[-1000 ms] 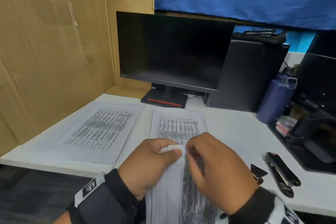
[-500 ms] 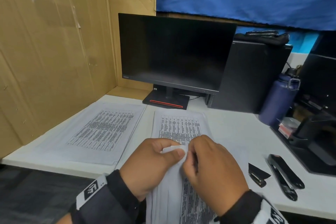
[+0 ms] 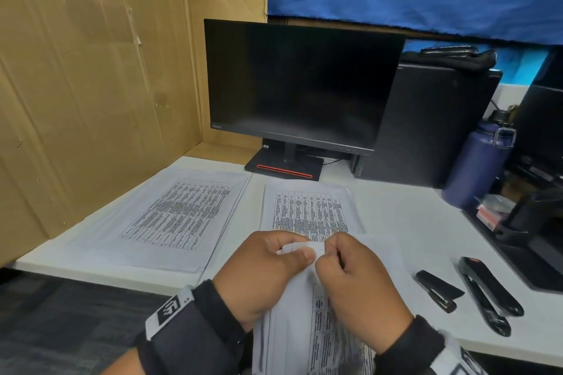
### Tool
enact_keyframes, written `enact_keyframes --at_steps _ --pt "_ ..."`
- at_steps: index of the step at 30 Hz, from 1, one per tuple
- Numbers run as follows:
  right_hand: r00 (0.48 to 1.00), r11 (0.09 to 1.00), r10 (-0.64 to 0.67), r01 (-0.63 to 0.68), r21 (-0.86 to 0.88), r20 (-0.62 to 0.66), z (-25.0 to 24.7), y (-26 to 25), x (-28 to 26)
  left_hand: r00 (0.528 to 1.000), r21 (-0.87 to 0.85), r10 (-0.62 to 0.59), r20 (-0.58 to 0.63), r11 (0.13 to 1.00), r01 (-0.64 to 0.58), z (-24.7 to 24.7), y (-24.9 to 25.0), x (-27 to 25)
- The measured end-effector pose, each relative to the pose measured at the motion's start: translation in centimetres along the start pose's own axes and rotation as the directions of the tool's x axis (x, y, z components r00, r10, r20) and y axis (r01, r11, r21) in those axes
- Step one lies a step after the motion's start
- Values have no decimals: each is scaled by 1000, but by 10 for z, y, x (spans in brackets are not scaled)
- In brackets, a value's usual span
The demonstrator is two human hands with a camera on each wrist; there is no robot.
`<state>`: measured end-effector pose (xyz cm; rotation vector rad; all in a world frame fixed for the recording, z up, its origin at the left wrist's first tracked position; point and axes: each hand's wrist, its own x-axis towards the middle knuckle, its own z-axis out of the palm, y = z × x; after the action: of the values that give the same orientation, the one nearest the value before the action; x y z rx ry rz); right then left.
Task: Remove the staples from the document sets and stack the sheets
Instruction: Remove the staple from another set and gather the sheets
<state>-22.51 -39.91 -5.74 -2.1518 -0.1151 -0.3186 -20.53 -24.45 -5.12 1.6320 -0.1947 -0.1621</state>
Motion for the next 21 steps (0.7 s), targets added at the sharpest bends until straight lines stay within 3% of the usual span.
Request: enact_keyframes --at_steps 5,9,16,21 --pt "979 974 -175 156 -166 -105 -1 0 -4 999 -79 -7 -47 997 3 2 -1 3" --pt "964 931 -246 205 -302 -104 0 1 -1 1000 -32 25 -15 999 -26 0 4 0" --pt "946 956 -258 221 -194 -197 -3 1 -2 999 -117 -10 -43 993 5 -2 9 -2" --pt "942 906 -316 265 -329 -112 -5 -3 -1 994 23 40 -99 999 -38 2 6 -3"
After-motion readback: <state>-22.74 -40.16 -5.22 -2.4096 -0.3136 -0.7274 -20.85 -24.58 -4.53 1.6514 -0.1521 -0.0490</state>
